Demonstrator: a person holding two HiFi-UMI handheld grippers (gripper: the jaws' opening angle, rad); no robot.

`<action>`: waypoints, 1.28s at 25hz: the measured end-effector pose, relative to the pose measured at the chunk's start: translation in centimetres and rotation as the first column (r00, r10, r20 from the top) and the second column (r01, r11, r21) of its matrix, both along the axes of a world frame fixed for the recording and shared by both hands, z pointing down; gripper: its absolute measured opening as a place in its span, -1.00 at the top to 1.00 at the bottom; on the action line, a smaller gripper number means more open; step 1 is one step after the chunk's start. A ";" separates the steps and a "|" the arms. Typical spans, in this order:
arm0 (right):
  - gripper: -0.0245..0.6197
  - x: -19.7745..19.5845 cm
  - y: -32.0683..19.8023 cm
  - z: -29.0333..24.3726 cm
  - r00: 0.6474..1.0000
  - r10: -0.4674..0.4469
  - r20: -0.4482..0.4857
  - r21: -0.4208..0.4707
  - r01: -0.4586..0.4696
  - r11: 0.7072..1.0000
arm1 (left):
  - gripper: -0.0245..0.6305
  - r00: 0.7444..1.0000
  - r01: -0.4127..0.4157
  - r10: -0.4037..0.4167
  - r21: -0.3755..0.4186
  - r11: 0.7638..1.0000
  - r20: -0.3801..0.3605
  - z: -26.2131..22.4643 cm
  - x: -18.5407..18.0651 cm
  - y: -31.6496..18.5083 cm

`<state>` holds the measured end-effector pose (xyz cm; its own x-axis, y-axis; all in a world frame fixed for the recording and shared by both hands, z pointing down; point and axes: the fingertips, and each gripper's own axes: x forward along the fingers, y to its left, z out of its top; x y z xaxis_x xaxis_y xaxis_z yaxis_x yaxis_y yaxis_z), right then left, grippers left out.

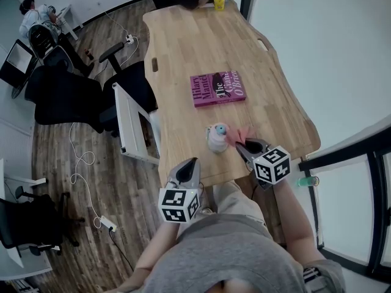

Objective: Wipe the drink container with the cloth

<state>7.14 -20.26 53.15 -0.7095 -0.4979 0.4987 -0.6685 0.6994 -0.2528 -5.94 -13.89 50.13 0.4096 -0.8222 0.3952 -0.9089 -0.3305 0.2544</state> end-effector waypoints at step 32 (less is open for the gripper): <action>0.84 -2.4 1.5 9.1 0.967 -0.177 -0.183 -0.153 0.149 0.977 | 0.92 1.000 0.014 -0.014 -0.033 0.999 0.004 1.2 -0.6 -1.5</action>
